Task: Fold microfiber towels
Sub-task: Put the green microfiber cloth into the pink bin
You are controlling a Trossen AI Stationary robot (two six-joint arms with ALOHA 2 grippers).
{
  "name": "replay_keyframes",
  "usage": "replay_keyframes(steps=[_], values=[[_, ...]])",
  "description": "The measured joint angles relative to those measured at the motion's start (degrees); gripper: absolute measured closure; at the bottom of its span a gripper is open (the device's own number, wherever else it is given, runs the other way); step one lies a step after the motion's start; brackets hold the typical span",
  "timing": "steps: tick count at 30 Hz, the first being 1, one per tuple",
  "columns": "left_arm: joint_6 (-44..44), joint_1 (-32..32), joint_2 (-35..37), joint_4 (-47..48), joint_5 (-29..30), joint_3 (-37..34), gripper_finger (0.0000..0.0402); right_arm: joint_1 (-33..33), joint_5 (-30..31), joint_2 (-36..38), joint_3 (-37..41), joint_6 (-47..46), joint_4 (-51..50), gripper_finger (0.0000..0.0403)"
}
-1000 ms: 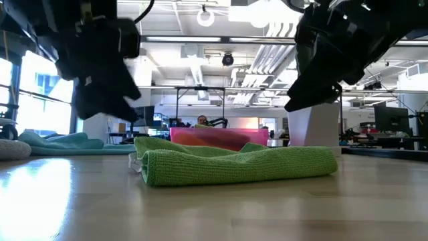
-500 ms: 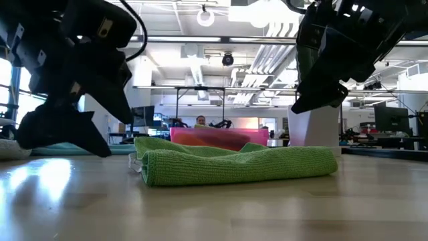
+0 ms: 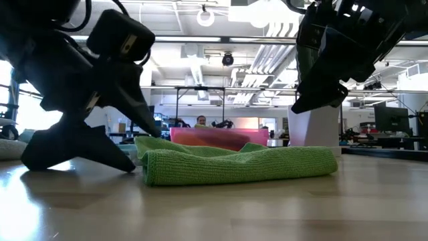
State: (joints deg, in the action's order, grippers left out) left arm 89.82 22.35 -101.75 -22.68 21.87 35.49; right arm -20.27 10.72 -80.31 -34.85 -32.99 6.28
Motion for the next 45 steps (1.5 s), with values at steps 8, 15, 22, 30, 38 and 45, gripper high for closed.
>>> replay_keyframes(steps=[8,15,22,30,38,45], values=[[-4.5,-2.0,-1.0,7.9,5.8,7.2,0.0170,0.0,0.0,0.0,0.0,0.0,0.0,0.0167],[-11.3,-6.1,-5.2,7.7,2.4,10.4,0.0170,0.0,0.0,0.0,0.0,0.0,0.0,0.0167],[-17.4,-8.2,-8.7,3.9,0.6,11.4,0.0171,0.0,0.1,0.0,0.0,0.0,0.0,0.0167],[-20.0,-8.3,-9.0,4.5,2.4,11.4,0.0251,0.0,0.1,0.0,0.0,0.0,0.0,0.0167],[-28.5,-8.3,-9.2,5.3,3.9,11.2,0.0392,0.0,0.0,0.0,0.0,0.0,0.0,0.0167],[-52.9,-10.7,-5.2,7.7,4.8,10.7,0.0398,0.0,0.0,0.0,0.0,0.0,0.0,0.0167]])
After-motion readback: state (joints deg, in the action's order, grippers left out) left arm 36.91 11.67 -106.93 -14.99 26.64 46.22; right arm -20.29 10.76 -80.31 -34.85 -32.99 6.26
